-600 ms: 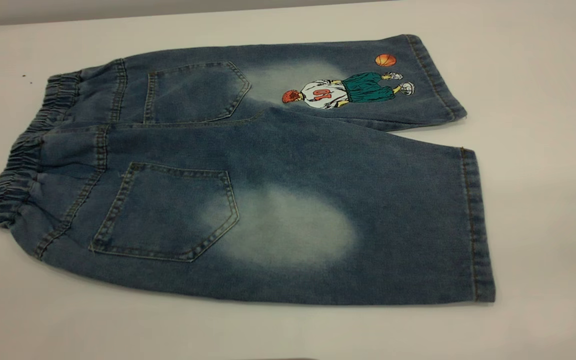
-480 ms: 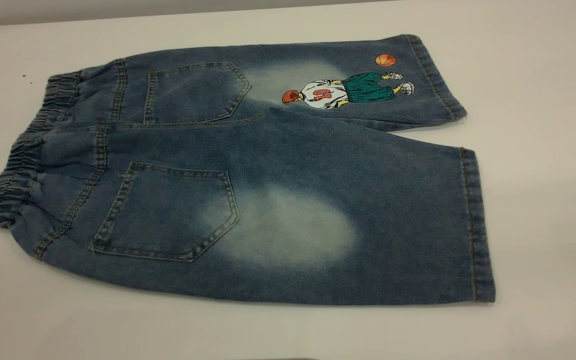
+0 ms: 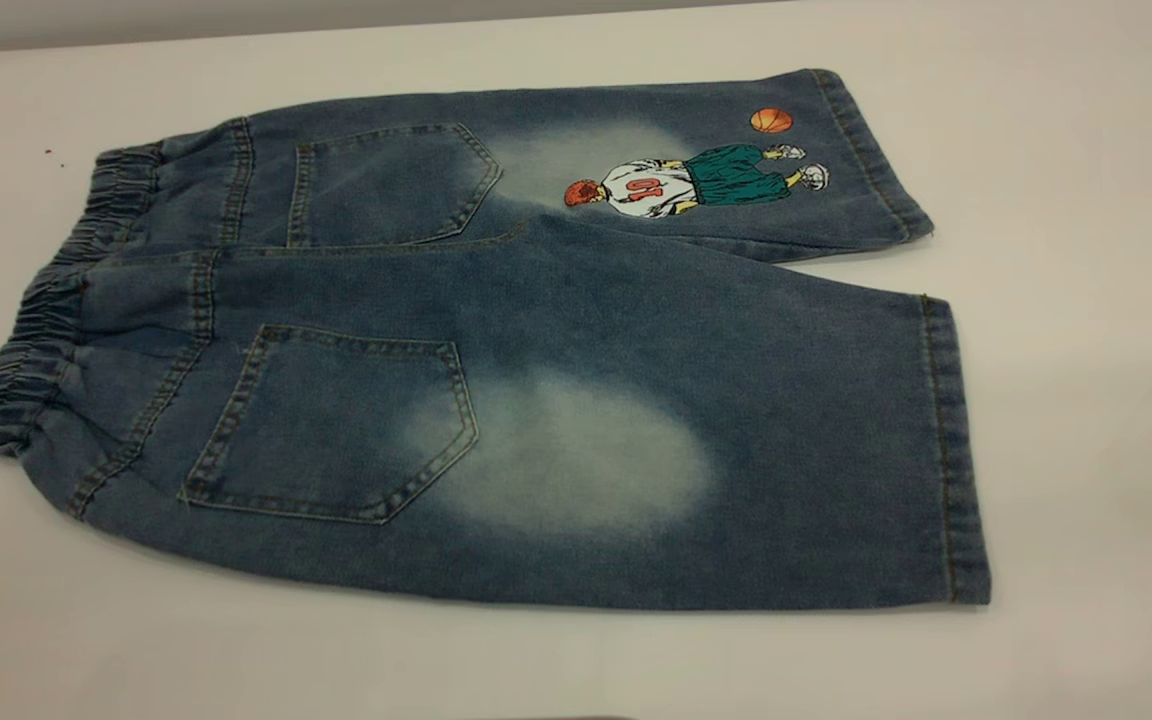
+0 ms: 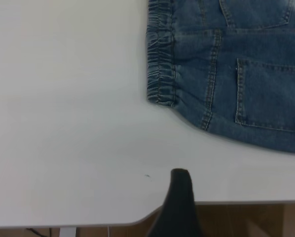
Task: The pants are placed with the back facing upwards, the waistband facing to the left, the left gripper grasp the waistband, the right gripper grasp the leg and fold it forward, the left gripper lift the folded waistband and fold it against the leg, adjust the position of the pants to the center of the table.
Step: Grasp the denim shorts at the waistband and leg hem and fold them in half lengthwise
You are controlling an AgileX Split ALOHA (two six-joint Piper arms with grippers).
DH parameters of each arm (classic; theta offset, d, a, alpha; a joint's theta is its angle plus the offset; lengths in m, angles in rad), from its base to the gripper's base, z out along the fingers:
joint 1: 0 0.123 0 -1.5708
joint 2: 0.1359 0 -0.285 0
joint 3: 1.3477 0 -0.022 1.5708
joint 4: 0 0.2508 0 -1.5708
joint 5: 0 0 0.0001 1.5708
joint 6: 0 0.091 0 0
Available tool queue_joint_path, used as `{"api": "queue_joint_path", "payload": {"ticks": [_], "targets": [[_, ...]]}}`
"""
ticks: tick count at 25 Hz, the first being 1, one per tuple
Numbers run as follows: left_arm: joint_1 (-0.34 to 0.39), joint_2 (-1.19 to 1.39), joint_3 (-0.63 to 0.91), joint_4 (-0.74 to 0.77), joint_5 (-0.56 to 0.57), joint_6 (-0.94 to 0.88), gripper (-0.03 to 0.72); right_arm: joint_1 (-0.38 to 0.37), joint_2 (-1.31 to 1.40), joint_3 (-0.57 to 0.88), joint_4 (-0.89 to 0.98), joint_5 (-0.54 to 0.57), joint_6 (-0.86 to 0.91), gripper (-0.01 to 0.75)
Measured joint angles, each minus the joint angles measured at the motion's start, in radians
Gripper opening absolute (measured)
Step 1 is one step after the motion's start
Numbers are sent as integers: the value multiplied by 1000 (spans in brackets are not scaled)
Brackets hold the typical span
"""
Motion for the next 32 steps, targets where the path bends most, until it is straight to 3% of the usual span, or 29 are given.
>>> {"api": "queue_joint_path", "payload": {"ticks": [24,28,32], "targets": [[0,16,-17,1,-7,-20,570,0,63,-10,-4,-3,0,424],[0,195,-61,7,-33,-46,570,0,248,-34,19,-35,-6,424],[0,442,-72,18,-173,-82,570,0,474,-36,32,-165,-41,434]]}}
